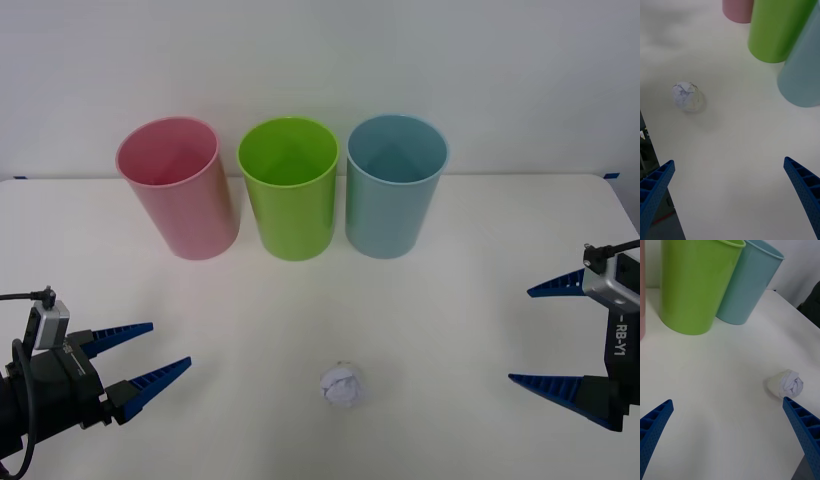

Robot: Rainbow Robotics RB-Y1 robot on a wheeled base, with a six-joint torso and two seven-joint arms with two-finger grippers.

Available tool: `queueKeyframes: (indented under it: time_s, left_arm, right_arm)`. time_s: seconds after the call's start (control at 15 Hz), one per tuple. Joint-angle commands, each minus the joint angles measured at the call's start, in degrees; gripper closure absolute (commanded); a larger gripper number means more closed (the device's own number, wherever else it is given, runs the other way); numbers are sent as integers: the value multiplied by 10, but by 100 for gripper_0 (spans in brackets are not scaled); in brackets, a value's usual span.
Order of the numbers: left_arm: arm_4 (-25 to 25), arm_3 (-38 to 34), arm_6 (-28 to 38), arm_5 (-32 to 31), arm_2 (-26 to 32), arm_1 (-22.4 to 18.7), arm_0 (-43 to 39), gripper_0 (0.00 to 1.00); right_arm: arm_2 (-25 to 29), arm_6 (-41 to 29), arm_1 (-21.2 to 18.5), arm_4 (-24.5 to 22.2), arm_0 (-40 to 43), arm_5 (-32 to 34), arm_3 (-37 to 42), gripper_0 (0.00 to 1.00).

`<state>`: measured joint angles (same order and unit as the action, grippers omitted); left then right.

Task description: Put cans in the blue bin and PET bottles in the pink bin and trash in the green bin.

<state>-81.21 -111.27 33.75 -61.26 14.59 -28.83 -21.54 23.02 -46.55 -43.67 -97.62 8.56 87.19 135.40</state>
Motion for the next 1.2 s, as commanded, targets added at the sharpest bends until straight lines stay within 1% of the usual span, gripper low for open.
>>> queueKeyframes:
  time_s: [0.07, 0.2, 0.4, 0.6, 0.8, 1.0, 1.2]
  left_arm:
    - [0, 0, 0, 0, 0, 0, 0, 0]
    - [0, 0, 0, 0, 0, 0, 0, 0]
    - [0, 0, 0, 0, 0, 0, 0, 0]
    - [0, 0, 0, 0, 0, 0, 0, 0]
    - [0, 0, 0, 0, 0, 0, 0, 0]
    - [0, 0, 0, 0, 0, 0, 0, 0]
    - [0, 0, 0, 0, 0, 0, 0, 0]
  right_arm:
    - [-53, -27, 1, -43, -27, 1, 3, 0]
    - [-90, -42, -2, -66, -51, 1, 2, 0]
    - [-139, -96, -5, -83, -79, 2, 2, 0]
    - [-187, -140, -5, -110, -114, 11, 2, 0]
    - [-228, -163, -5, -124, -145, 11, -14, 0]
    - [-284, -176, -5, -161, -187, 11, -36, 0]
    - [-331, -191, -3, -172, -219, 11, -65, 0]
